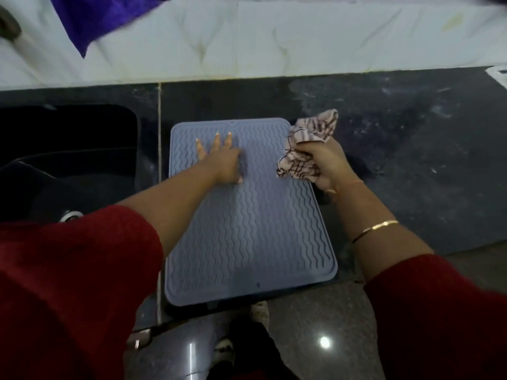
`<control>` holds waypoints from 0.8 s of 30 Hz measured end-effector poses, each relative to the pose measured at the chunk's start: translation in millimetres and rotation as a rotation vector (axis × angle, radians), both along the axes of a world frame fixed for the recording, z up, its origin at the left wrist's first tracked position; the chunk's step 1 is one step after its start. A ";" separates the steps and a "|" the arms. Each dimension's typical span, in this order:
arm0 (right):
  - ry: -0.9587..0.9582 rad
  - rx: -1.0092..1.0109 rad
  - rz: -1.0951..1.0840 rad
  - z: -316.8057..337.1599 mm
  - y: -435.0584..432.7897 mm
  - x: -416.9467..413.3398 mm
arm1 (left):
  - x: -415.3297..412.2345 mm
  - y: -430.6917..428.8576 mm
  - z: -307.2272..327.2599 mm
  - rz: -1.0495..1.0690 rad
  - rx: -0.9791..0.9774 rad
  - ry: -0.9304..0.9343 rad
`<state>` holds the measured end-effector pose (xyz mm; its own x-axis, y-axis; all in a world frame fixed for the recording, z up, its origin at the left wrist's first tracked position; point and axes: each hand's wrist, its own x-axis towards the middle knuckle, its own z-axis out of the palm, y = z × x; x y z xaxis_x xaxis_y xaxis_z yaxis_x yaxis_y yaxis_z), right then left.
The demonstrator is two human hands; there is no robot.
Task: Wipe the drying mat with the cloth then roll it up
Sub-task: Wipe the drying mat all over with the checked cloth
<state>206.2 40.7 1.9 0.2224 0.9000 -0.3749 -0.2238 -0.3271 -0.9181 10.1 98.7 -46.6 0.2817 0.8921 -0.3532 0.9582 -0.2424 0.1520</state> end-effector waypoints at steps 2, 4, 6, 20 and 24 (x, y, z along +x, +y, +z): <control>-0.221 0.095 0.012 -0.9 32.8 -5.0 | 1.5 22.0 4.0 -0.079 0.037 0.158; -0.535 0.169 0.101 -4.3 62.5 -9.2 | 6.3 39.4 6.0 -0.177 0.073 0.331; -0.802 0.231 0.207 -11.3 90.9 -12.2 | 11.9 52.3 3.0 -0.268 0.097 0.477; -1.559 0.278 0.634 -63.2 163.9 -55.3 | 3.5 85.7 -6.0 -0.264 -0.042 0.444; -1.510 0.323 0.675 -60.5 144.1 -45.2 | 5.3 83.0 -3.7 -0.252 -0.062 0.447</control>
<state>161.0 184.7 -58.6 -0.2448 0.9696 0.0040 0.9479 0.2402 -0.2091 15.5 181.7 -50.2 0.2949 0.7892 -0.5387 0.8457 -0.4780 -0.2374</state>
